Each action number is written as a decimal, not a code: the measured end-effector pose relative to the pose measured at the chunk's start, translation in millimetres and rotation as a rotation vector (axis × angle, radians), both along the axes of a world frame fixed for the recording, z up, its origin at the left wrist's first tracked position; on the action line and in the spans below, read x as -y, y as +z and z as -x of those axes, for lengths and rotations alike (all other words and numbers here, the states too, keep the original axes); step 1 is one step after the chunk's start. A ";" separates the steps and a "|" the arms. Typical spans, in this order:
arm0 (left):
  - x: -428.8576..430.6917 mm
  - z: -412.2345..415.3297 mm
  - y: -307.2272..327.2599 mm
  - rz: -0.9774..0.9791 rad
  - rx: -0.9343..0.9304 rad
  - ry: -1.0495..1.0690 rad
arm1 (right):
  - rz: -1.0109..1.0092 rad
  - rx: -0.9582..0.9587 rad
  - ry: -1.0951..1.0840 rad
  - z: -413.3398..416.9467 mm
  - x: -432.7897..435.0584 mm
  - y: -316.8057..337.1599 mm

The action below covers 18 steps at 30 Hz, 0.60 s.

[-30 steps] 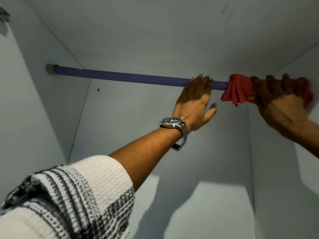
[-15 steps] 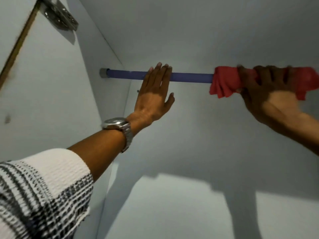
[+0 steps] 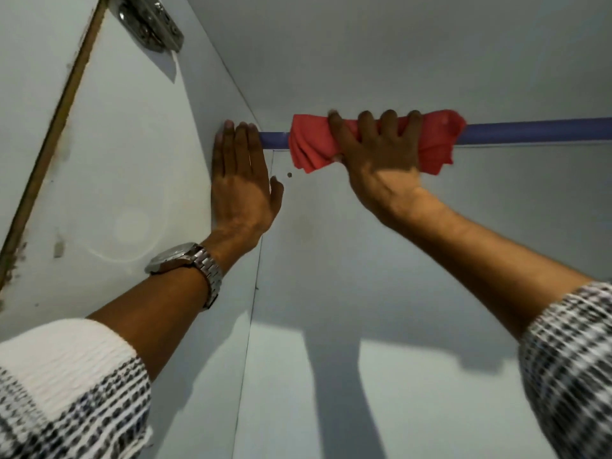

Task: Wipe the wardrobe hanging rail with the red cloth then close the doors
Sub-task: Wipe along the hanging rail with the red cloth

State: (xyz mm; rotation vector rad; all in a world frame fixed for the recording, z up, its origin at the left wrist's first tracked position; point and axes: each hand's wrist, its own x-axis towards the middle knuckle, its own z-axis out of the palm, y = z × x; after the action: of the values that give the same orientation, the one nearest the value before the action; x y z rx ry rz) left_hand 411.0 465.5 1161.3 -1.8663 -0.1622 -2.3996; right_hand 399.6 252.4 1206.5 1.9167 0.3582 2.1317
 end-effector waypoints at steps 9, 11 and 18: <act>-6.5 -0.6 -2.4 -0.055 -0.041 0.037 | 0.034 -0.142 0.118 17.9 -16.0 12.4; -5.4 3.4 -2.0 -0.066 -0.066 0.045 | 0.029 -0.210 0.131 26.4 -22.7 15.1; 25.5 24.9 5.4 0.094 -0.140 -0.061 | 0.098 -0.445 0.152 49.9 -18.8 20.3</act>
State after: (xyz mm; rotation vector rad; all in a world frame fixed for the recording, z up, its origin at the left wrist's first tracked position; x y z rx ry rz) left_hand 386.0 439.9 1166.7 -2.1024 -0.2125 -2.3263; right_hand 349.7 271.3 1226.8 2.3597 0.6979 1.7105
